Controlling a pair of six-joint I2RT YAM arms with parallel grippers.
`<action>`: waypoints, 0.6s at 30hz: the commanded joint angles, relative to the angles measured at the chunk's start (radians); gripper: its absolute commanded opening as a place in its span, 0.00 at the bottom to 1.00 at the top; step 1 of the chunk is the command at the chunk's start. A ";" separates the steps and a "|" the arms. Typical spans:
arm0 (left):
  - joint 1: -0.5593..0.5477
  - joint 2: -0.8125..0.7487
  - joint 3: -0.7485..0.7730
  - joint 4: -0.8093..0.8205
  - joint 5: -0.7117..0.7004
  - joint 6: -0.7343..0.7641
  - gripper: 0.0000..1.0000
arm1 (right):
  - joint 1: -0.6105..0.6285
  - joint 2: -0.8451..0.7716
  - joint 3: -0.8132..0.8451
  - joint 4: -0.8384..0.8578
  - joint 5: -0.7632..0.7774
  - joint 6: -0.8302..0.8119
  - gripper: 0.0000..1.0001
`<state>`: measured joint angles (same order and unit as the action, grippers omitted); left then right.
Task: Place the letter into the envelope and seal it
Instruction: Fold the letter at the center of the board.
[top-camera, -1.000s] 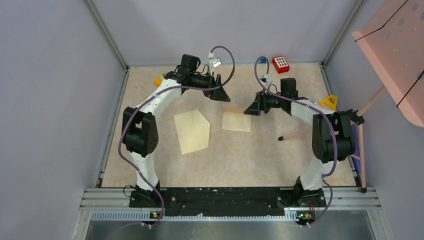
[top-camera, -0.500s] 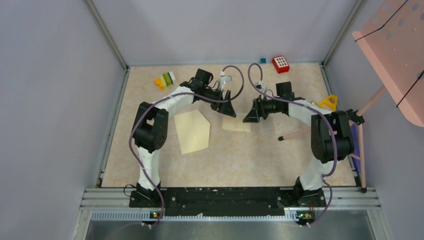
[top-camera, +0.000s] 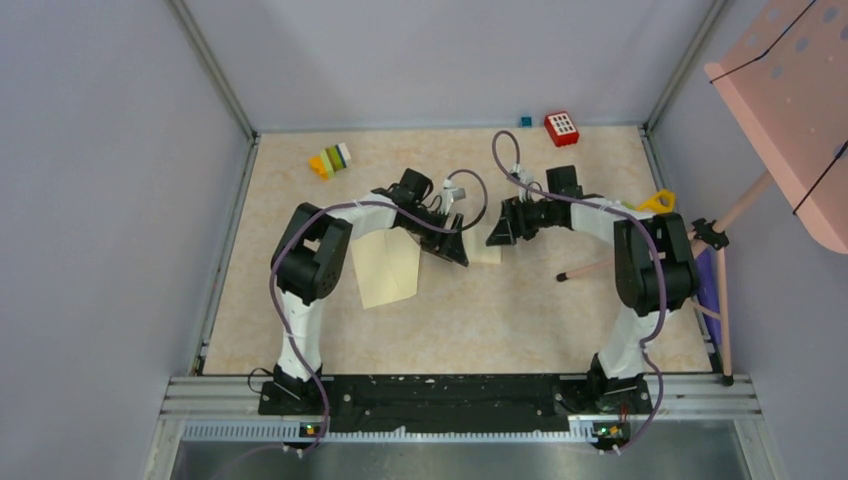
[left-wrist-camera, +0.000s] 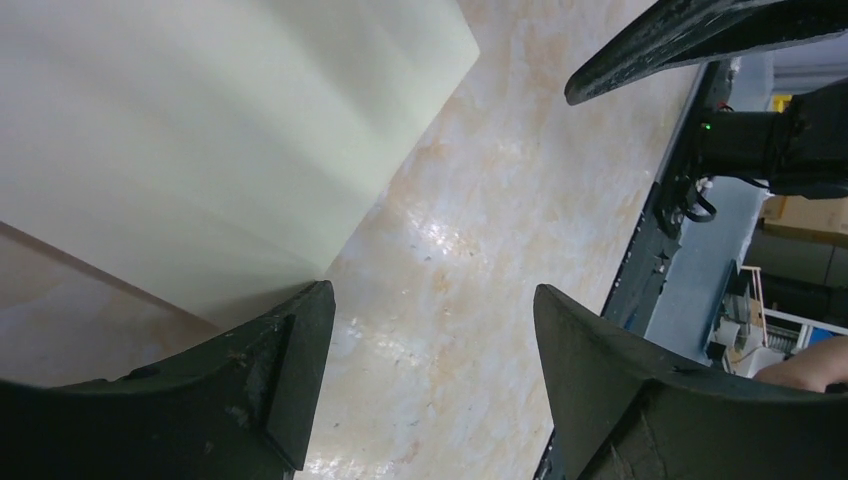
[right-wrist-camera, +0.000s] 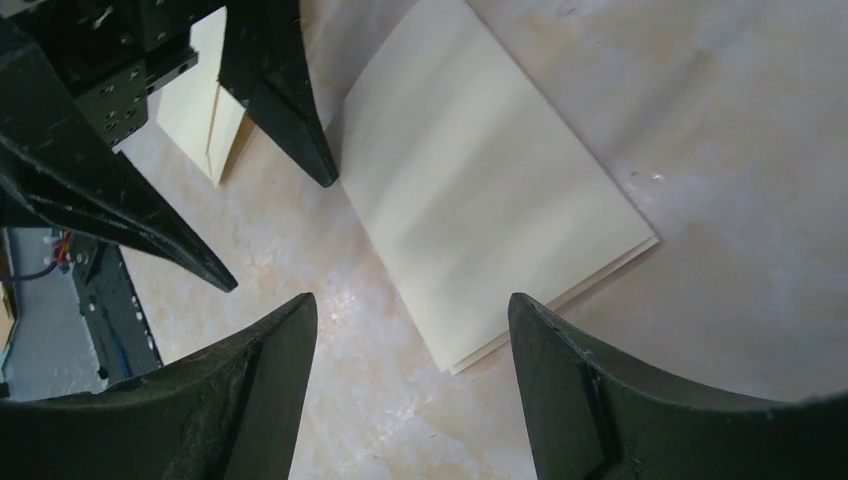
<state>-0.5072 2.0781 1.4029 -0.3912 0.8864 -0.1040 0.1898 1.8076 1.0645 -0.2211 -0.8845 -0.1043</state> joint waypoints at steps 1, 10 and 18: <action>-0.002 0.024 0.003 0.052 -0.082 -0.027 0.77 | 0.001 0.040 0.090 0.057 0.098 0.072 0.69; -0.002 0.098 0.078 -0.022 -0.138 -0.033 0.72 | -0.008 0.115 0.188 0.082 0.197 0.158 0.70; -0.003 0.092 0.061 -0.008 -0.190 -0.042 0.65 | -0.012 0.221 0.241 0.063 0.263 0.194 0.70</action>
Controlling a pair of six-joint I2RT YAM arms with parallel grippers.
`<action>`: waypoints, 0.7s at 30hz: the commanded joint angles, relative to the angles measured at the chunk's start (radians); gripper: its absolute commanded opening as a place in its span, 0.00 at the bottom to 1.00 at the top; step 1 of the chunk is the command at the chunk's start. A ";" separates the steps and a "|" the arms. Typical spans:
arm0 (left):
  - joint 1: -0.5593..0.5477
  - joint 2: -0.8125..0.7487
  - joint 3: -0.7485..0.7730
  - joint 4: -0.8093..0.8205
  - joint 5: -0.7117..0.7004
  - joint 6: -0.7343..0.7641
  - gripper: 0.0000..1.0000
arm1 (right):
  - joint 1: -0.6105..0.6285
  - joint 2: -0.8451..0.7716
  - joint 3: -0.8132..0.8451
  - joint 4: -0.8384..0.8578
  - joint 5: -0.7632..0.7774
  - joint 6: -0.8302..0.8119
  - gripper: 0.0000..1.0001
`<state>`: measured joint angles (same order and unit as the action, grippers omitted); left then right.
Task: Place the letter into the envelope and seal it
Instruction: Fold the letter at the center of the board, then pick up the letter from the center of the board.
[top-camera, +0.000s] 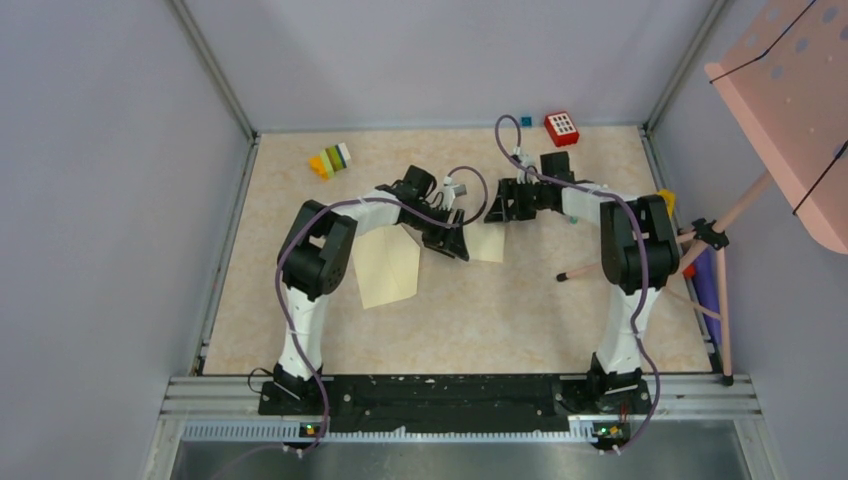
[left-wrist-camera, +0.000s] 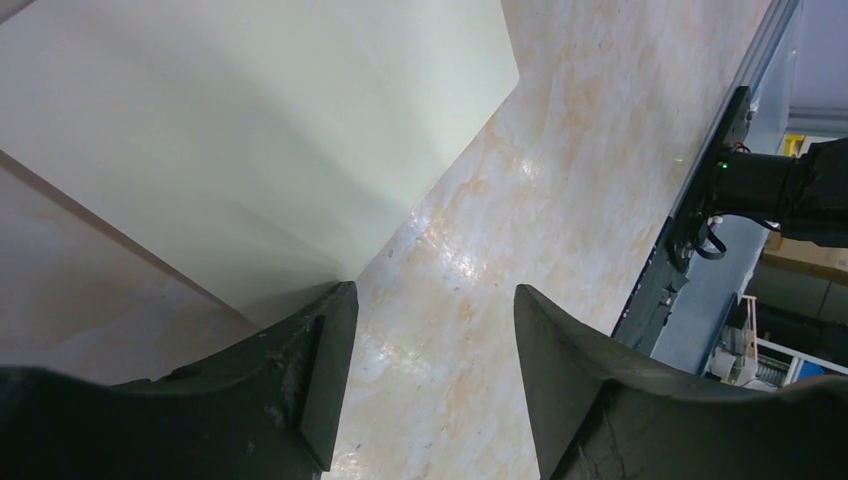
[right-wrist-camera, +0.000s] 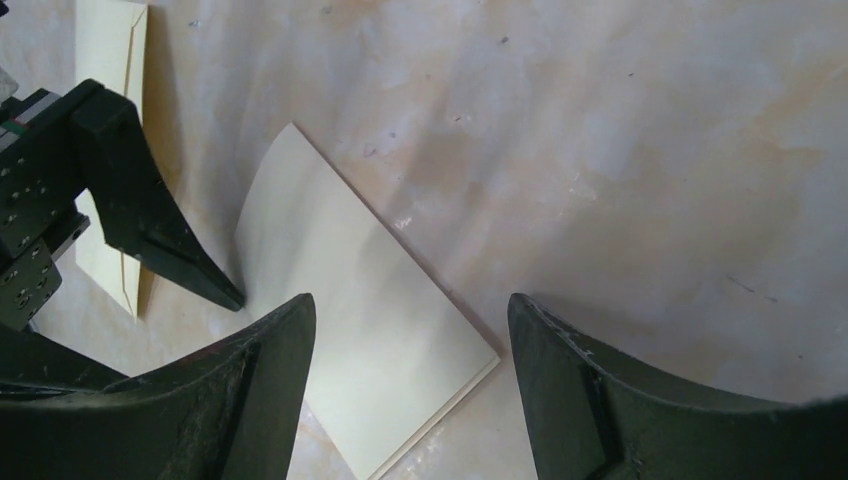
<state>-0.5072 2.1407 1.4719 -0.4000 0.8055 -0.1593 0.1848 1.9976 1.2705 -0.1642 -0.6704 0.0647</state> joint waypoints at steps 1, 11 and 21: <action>-0.002 0.029 -0.007 -0.002 -0.118 0.013 0.64 | -0.006 0.039 0.037 0.001 0.054 0.024 0.70; -0.004 0.038 0.019 -0.032 -0.235 0.001 0.59 | -0.006 0.101 0.141 -0.243 -0.085 -0.110 0.68; -0.004 0.047 0.049 -0.066 -0.345 -0.024 0.58 | -0.006 0.124 0.182 -0.424 -0.164 -0.207 0.67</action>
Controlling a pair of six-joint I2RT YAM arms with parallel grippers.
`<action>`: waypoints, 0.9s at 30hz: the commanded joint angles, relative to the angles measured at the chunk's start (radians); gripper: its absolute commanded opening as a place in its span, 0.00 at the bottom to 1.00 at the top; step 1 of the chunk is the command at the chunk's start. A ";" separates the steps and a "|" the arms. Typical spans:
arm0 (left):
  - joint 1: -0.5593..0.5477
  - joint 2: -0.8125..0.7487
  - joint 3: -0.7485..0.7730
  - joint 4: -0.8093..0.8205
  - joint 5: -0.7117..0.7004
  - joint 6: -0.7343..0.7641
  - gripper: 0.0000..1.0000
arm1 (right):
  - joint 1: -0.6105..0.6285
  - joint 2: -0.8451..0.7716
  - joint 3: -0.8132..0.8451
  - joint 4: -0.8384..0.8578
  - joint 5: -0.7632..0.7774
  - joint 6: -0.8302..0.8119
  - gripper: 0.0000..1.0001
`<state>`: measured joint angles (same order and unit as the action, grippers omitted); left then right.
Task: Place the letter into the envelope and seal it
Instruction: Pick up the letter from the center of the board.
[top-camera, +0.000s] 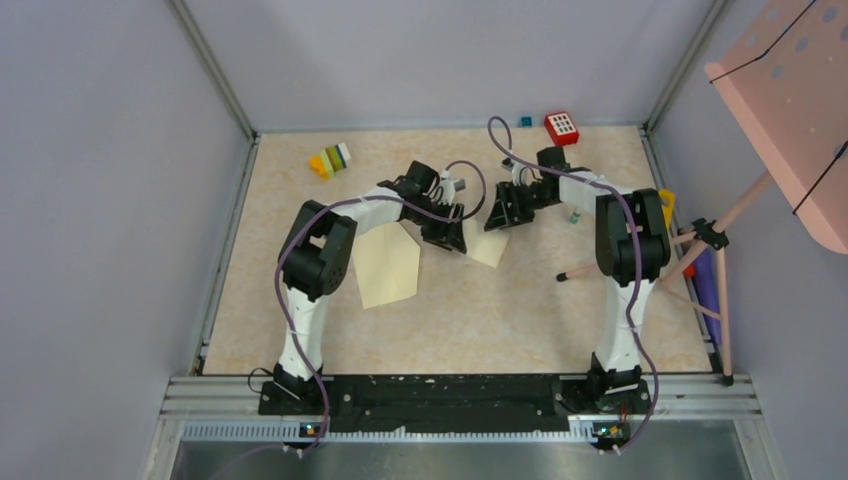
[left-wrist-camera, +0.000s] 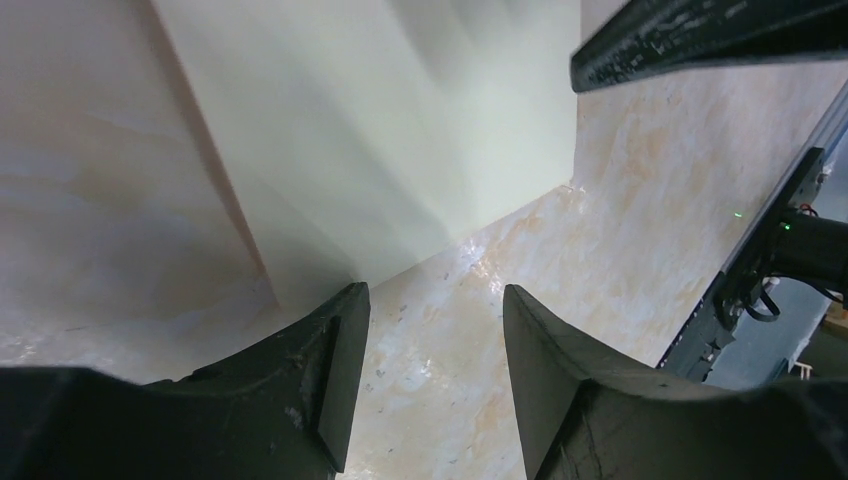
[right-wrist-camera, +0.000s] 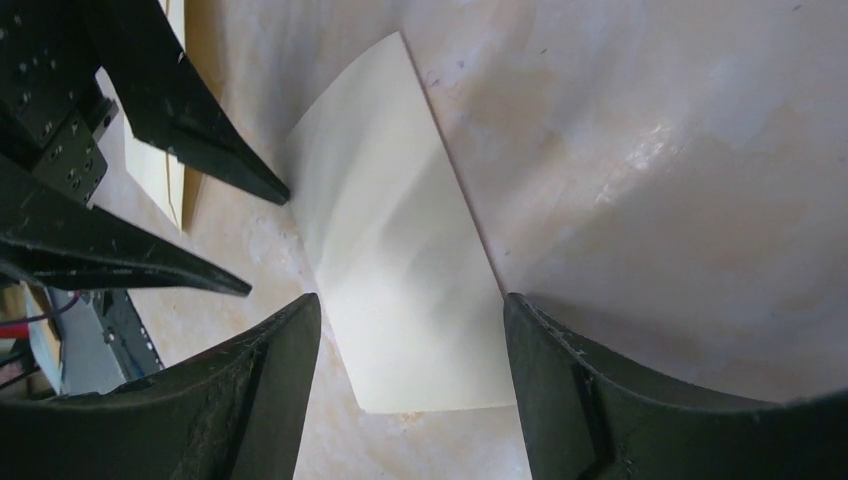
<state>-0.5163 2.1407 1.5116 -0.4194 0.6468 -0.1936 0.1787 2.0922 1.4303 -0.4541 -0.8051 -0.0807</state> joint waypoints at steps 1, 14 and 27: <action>0.006 0.050 0.016 -0.054 -0.197 0.010 0.59 | 0.000 0.029 0.023 -0.144 -0.039 -0.063 0.67; 0.000 0.080 0.049 -0.103 -0.283 0.000 0.58 | -0.007 -0.028 -0.003 -0.156 -0.217 -0.009 0.67; 0.007 0.008 0.033 -0.083 -0.217 0.015 0.59 | -0.041 -0.174 -0.077 -0.128 -0.006 0.008 0.70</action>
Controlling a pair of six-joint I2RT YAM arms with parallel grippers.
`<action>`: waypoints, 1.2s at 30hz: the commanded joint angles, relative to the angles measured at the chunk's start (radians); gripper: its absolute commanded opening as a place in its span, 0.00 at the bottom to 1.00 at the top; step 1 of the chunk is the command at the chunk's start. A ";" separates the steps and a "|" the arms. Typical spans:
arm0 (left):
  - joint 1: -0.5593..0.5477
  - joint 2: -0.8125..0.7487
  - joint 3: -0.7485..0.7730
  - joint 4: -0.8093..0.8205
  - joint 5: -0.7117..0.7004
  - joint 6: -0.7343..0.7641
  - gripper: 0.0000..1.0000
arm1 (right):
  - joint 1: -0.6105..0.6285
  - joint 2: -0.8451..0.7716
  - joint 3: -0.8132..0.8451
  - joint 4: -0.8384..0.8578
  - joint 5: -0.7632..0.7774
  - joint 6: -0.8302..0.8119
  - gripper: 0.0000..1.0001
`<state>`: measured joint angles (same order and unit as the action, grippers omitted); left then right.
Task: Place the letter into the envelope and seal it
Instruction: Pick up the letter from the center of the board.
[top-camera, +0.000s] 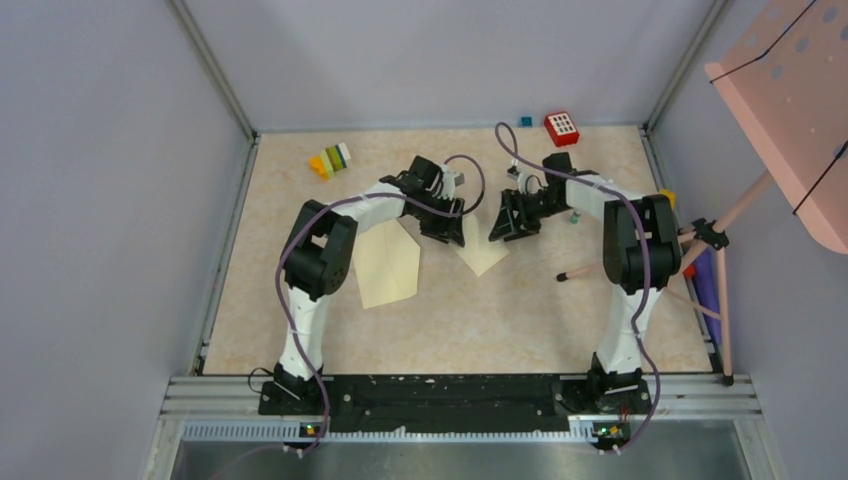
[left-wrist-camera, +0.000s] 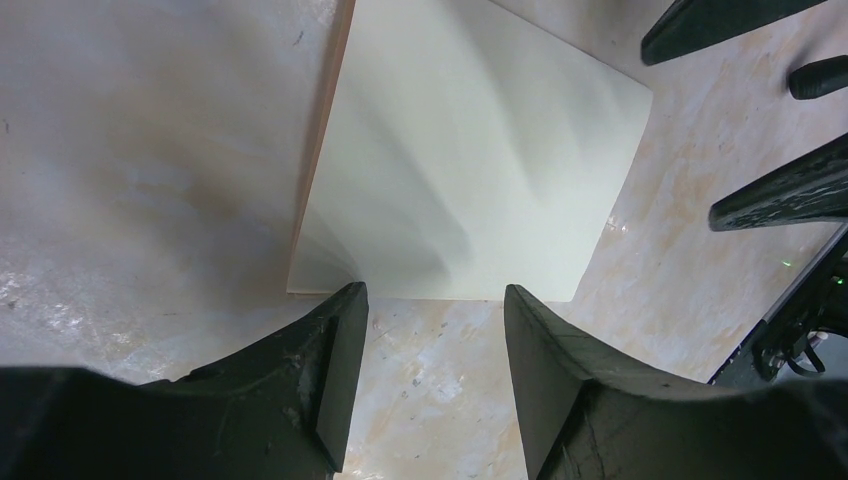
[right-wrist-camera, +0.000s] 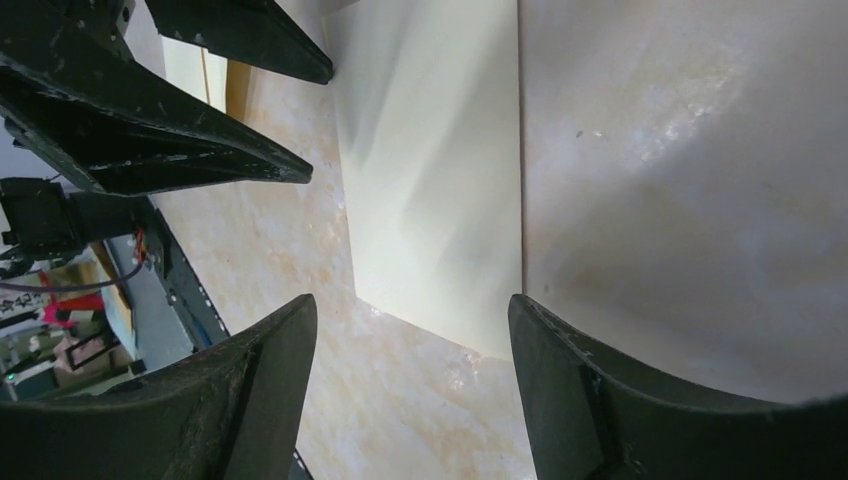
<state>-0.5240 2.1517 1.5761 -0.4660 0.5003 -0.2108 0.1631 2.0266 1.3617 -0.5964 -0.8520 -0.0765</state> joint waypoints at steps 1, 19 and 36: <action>0.013 0.003 -0.023 -0.043 -0.073 0.033 0.59 | -0.030 -0.127 -0.019 0.014 0.064 0.012 0.70; 0.036 -0.057 -0.084 0.067 0.026 -0.038 0.69 | -0.033 -0.156 -0.240 0.210 0.154 0.252 0.74; 0.005 0.079 -0.080 0.057 -0.040 -0.071 0.65 | -0.038 -0.111 -0.302 0.332 -0.043 0.388 0.75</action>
<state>-0.4938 2.1384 1.5269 -0.3969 0.5564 -0.2916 0.1337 1.8931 1.0904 -0.3195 -0.8337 0.2665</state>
